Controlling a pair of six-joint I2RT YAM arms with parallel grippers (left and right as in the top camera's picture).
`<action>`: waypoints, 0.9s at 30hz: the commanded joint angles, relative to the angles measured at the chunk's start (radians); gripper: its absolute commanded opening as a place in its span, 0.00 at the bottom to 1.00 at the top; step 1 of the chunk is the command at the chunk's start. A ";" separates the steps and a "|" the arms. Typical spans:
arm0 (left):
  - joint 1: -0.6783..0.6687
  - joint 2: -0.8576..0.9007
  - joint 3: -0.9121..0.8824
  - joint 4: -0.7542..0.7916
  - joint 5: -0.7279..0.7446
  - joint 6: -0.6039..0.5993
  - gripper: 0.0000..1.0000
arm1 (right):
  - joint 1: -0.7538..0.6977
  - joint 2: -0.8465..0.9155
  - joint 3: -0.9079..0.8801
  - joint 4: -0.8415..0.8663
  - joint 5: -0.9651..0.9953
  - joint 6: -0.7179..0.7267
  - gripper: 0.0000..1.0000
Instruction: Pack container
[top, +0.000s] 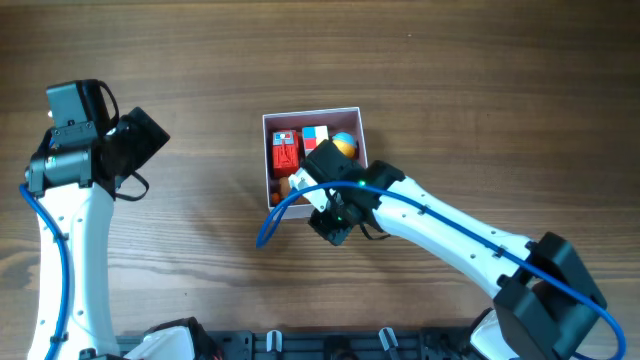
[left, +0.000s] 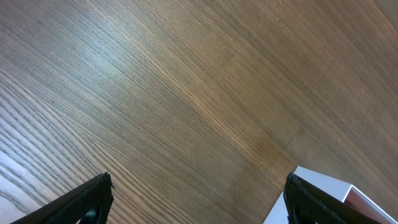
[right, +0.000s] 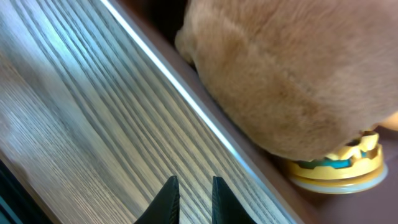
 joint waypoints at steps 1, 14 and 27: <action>0.001 0.003 -0.001 -0.001 0.013 -0.008 0.89 | -0.037 -0.124 0.105 0.006 0.188 0.170 0.24; -0.249 0.003 -0.001 0.160 0.015 0.137 1.00 | -0.649 -0.349 0.164 0.142 0.409 0.271 1.00; -0.256 -0.155 -0.177 0.189 0.027 0.207 1.00 | -0.721 -0.566 -0.043 0.059 0.372 0.304 1.00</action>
